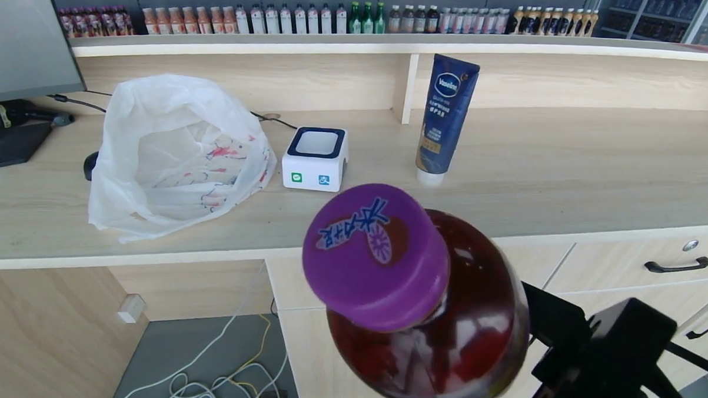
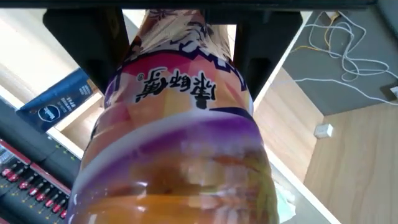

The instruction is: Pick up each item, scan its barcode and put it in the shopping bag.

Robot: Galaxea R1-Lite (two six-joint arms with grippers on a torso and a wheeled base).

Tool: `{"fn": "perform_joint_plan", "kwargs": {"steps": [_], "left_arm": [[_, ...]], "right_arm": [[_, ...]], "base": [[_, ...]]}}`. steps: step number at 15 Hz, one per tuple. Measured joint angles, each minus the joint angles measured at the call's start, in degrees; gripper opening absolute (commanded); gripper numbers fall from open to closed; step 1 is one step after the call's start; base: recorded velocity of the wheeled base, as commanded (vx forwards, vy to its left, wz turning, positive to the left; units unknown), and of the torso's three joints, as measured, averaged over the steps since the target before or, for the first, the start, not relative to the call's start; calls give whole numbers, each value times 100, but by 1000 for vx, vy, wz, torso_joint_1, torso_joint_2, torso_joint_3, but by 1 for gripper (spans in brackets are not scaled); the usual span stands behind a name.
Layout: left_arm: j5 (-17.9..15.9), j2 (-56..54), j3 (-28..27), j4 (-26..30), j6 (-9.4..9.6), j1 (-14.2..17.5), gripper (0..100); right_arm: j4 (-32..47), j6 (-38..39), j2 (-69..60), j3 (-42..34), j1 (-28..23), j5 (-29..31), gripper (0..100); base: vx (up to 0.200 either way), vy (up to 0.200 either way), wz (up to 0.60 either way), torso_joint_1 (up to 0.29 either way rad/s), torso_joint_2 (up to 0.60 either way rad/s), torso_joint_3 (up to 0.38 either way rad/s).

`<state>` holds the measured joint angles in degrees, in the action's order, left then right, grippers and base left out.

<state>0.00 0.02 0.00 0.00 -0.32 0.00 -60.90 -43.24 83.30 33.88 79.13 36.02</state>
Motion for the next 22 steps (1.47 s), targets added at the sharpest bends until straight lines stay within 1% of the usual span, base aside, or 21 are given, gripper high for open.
{"fn": "perform_joint_plan", "kwargs": {"steps": [1,2,3,4,5,7,8,10,12,15,17,18,22], "left_arm": [[0,0,0,0,-1,0,0],[0,0,0,0,0,0,0],[0,0,0,0,-1,0,0],[0,0,0,0,-1,0,0],[0,0,0,0,0,0,0],[0,0,0,0,0,0,0],[0,0,0,0,-1,0,0],[0,0,0,0,0,0,0],[0,0,0,0,0,-2,0],[0,0,0,0,0,0,0],[0,0,0,0,0,0,0],[0,0,0,0,0,0,0],[0,0,0,0,0,0,0]], "right_arm": [[-363,-315,44,-111,15,-41,0],[-605,-638,90,-205,20,-239,0],[-981,-1145,151,-304,26,-688,0],[-1157,-1319,197,-373,26,-833,0],[-1182,-1479,236,-430,24,-905,0],[-1240,-2211,291,-474,13,-1395,0],[-1236,-2347,304,-491,0,-1474,0],[-1212,-2888,317,-502,-24,-1813,0],[-1203,-3356,322,-505,-44,-1909,0],[-1187,-3635,322,-533,-61,-1999,0],[-1196,-4265,322,-544,-77,-2050,0],[-1201,-4424,322,-544,-79,-2068,0],[-1201,-4736,322,-511,-101,-2292,0]], "base": [[0,0,0,0,0,0],[0,0,0,0,0,0],[0,0,0,0,0,0],[0,0,0,0,0,0],[0,0,0,0,0,0],[0,0,0,0,0,0],[0,0,0,0,0,0],[0,0,0,0,0,0],[0,0,0,0,0,0],[0,0,0,0,0,0],[0,0,0,0,0,0],[0,0,0,0,0,0],[0,0,0,0,0,0]]}}
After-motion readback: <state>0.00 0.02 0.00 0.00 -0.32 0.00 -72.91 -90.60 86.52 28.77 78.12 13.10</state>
